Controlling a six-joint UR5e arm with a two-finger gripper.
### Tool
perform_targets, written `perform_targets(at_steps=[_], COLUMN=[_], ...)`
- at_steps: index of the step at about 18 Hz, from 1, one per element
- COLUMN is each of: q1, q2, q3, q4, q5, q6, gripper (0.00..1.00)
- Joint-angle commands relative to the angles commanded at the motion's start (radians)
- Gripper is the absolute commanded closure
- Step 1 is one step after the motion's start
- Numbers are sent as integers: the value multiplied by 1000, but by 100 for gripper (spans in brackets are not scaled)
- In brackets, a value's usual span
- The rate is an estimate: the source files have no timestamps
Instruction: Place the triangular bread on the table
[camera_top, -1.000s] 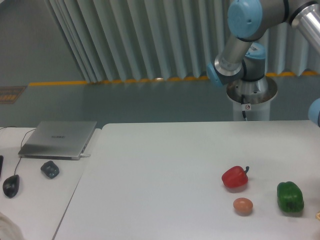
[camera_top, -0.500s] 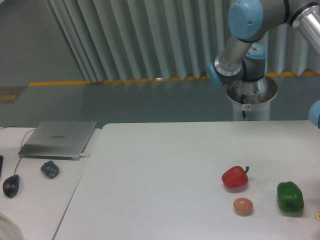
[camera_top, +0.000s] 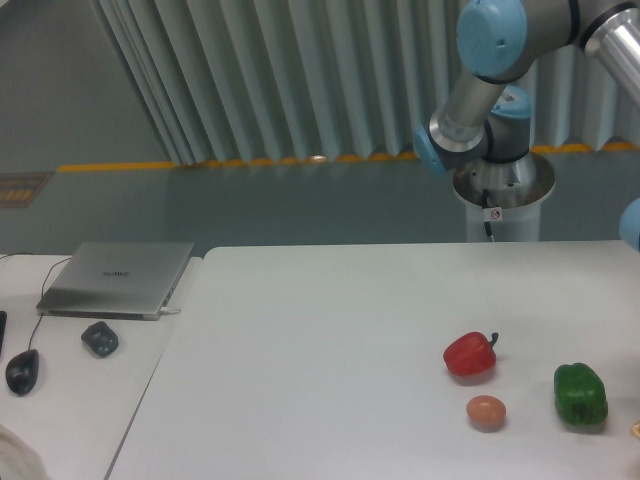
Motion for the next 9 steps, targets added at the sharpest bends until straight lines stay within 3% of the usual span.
perform_targets(at_steps=[1,4,5,9], q1=[-2,-2,-2,0], q2=[-2,0,0,6], q3=[0,2,2,6], q4=[0,0,-2,-6], q5=[3,3,3,-5], q6=[-6,-8,-18,-38], gripper=[59,66,76,77])
